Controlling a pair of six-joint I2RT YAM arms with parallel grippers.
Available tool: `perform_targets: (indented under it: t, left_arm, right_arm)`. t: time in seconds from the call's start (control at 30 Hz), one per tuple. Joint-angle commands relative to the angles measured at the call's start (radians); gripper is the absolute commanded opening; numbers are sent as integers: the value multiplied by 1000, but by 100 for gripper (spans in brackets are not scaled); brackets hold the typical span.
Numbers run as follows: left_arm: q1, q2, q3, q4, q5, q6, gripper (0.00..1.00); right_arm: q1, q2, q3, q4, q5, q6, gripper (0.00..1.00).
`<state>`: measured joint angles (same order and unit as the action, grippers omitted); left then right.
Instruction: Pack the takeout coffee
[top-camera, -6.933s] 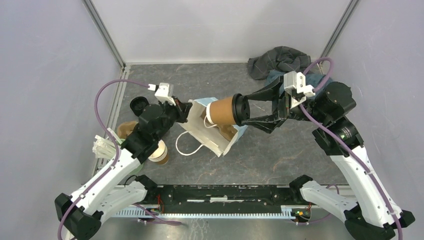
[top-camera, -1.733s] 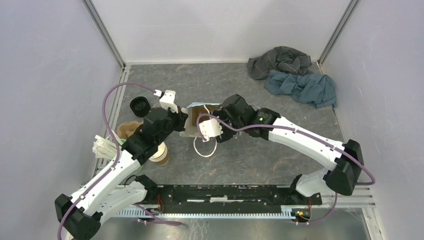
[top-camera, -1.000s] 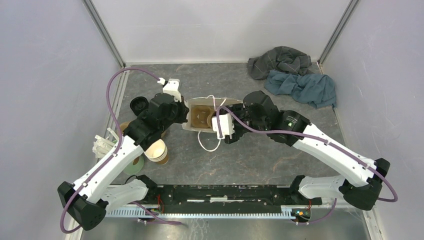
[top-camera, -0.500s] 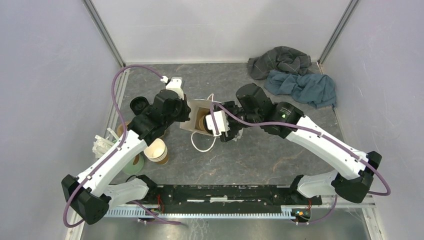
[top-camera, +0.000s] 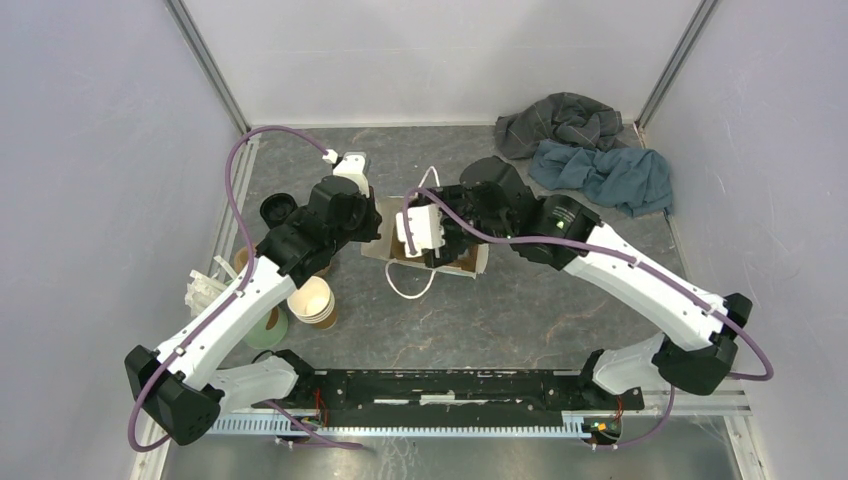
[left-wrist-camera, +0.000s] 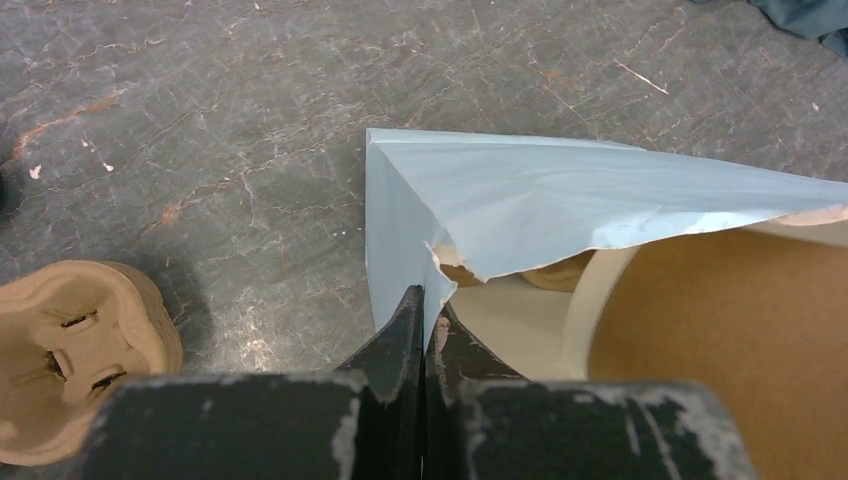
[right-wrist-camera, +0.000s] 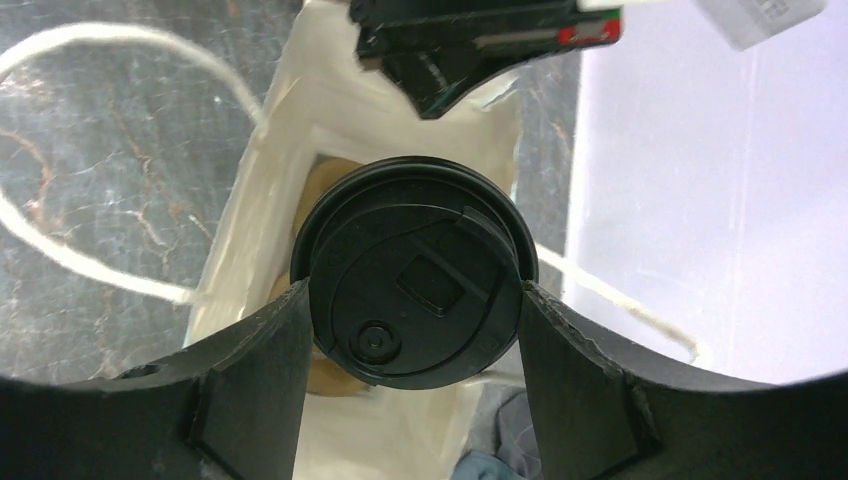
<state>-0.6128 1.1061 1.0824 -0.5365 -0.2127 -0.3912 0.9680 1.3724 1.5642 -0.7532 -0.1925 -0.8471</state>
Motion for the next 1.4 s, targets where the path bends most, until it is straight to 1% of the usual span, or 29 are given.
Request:
perform_targets:
  t: [0.0,0.07,0.17,0.37,0.5,0.53,0.67,0.8,0.93,1.07,1.23,1.37]
  left_arm:
    - [-2,-4,37,27,-24,-20,2]
    - [-1,-2,36,36,-19,-17,2]
    - [-1,-4,33,47,-16,-14,2]
    - [-1,-46,1,78,-23,4,2]
    - [-1,-73,-28,101,-42,12,2]
    - [-1,-74,-31,103,-47,12,2]
    - [-1,-77,-56,126,-38,9,2]
    - [-1,-94,-90,160,-63,24,2]
    - [-1,-144,-152,242,-83,66,2]
    - [-1,-212,-237,341,-65,96,2]
    - [-2,-294,-354,462,-54,136,2]
    - [-1,-313,-403,510,-49,172,2]
  right_arm:
    - [46,72,131,-30,133,14,0]
    - [62,108,161,-52,169,16,0]
    - [71,135,175,-53,177,11,0]
    - [58,144,101,-24,186,-2,0]
    - [57,197,154,-93,186,-20,0]
    - [57,204,158,-100,217,-31,0]
    - [57,227,157,-91,247,-45,0]
    - [57,259,156,-87,256,-36,0]
    - [51,250,87,-6,268,-21,0]
    - [21,231,33,69,197,16,0]
    - [9,255,43,47,199,-11,0]
    - [6,272,35,44,236,-56,0]
